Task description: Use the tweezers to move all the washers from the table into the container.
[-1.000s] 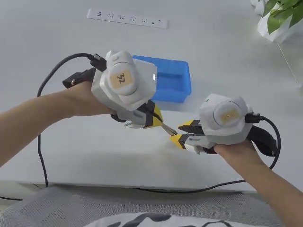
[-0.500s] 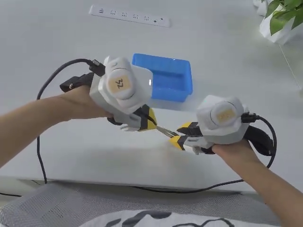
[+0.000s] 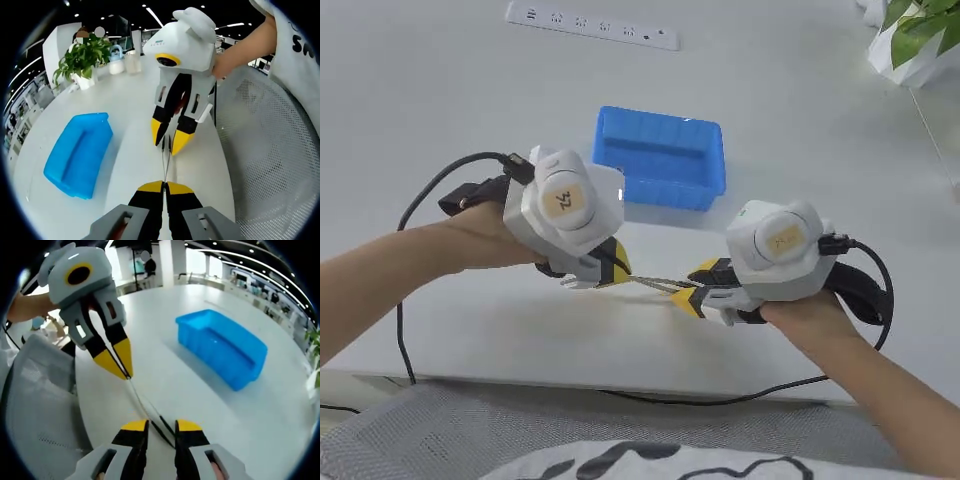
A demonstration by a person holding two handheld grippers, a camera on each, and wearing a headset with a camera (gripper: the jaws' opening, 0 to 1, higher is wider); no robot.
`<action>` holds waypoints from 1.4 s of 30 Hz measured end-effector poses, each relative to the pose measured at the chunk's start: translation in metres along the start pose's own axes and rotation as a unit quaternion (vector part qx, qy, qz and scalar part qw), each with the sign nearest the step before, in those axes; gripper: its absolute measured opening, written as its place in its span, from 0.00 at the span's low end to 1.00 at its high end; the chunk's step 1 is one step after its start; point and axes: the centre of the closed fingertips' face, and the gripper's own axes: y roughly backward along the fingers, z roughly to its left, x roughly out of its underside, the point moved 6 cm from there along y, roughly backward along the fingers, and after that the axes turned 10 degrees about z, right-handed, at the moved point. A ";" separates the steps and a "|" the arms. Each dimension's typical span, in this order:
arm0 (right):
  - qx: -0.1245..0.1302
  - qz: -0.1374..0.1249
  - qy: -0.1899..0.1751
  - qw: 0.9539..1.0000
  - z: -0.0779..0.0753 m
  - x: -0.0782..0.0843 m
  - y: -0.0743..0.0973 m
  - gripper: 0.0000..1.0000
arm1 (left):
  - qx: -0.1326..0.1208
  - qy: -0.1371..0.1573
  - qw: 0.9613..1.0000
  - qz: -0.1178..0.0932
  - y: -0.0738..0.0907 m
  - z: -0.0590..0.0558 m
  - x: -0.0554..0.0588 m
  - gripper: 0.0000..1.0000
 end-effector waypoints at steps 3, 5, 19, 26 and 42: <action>-0.002 0.004 0.000 1.000 0.001 0.000 -0.002 0.17 | 0.001 0.000 1.000 0.005 -0.004 0.003 0.004 0.00; 0.000 0.004 0.001 1.000 0.001 0.000 -0.003 0.17 | 0.004 -0.002 1.000 0.010 -0.007 0.003 0.006 0.00; 0.014 -0.022 -0.035 0.999 0.000 -0.004 0.011 0.20 | 0.006 -0.015 0.998 0.055 -0.017 0.005 0.012 0.00; 0.031 -0.066 -0.067 0.995 0.000 -0.011 0.046 0.22 | 0.010 -0.011 0.998 0.065 -0.018 0.006 0.012 0.00; 0.089 -0.154 -0.135 0.975 0.013 -0.009 0.118 0.37 | -0.015 0.056 0.997 0.046 -0.019 0.001 0.012 0.01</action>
